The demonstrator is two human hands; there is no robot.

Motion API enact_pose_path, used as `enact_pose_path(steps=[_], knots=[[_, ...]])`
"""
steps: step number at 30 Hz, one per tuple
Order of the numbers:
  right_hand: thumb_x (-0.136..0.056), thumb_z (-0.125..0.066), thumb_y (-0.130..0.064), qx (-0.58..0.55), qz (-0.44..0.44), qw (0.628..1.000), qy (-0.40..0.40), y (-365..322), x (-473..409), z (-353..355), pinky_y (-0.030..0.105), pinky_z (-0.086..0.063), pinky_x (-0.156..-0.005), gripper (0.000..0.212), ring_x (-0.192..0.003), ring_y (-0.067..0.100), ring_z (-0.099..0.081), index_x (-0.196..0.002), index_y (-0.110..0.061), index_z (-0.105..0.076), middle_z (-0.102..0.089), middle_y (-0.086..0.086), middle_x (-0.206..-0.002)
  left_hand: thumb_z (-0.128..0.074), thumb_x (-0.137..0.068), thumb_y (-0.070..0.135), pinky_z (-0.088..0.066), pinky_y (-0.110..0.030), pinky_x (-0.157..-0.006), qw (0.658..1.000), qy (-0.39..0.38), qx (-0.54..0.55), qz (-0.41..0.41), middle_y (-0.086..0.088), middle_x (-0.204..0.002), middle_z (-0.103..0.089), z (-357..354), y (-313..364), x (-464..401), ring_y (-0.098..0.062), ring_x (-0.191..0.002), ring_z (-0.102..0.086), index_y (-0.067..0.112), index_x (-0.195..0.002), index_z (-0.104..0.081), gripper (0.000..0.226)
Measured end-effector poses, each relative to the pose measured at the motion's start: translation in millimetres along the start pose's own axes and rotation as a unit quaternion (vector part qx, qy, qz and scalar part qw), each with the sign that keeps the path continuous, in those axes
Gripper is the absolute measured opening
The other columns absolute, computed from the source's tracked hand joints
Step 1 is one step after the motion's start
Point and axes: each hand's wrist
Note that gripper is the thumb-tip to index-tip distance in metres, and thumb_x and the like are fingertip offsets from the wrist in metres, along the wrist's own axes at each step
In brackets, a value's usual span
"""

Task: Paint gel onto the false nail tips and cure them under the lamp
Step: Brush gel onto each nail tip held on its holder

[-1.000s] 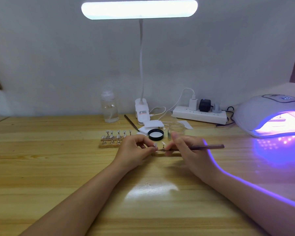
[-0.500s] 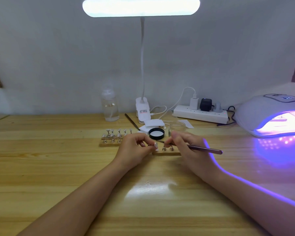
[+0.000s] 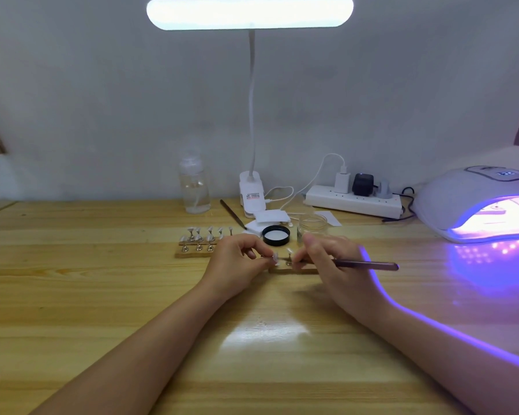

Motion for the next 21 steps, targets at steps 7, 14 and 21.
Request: enact_pose_path(steps=[7,14,21], knots=[[-0.088,-0.048,-0.044,-0.037,-0.031,0.999,-0.015,-2.8,0.8,-1.6,0.033,-0.053,-0.068,0.037,-0.063,0.007,-0.065,-0.059,-0.028,-0.066,-0.068,-0.005,-0.062,-0.076,-0.069,0.006,-0.037,-0.014,-0.058,1.000,0.000,0.013,0.013,0.021,-0.049,-0.057,0.1,0.2,0.1,-0.007,-0.058,-0.041,0.026,-0.056,-0.065,0.026],[-0.087,-0.046,-0.043,0.004,-0.022,1.000,-0.009,-2.8,0.3,-0.5,0.026,-0.048,-0.075,0.038,-0.075,0.003,-0.061,-0.062,-0.024,-0.067,-0.067,-0.012,-0.073,-0.076,-0.068,0.003,-0.036,-0.011,-0.055,1.000,-0.001,0.022,0.017,0.015,-0.050,-0.058,-0.8,-0.4,-0.4,-0.007,-0.055,-0.040,0.025,-0.057,-0.066,0.026],[-0.086,-0.047,-0.038,0.034,-0.011,0.999,0.002,-2.3,0.2,0.9,0.016,-0.044,-0.075,0.030,-0.081,-0.001,-0.059,-0.067,-0.026,-0.067,-0.066,-0.018,-0.074,-0.076,-0.069,0.003,-0.036,-0.012,-0.054,1.000,-0.004,0.021,0.018,0.013,-0.054,-0.059,-0.6,1.1,-0.6,-0.008,-0.055,-0.040,0.021,-0.060,-0.068,0.021]])
Point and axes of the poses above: each hand's wrist, its own x-axis away from the middle knuckle, its own z-axis out of the back of the hand, y = z × x
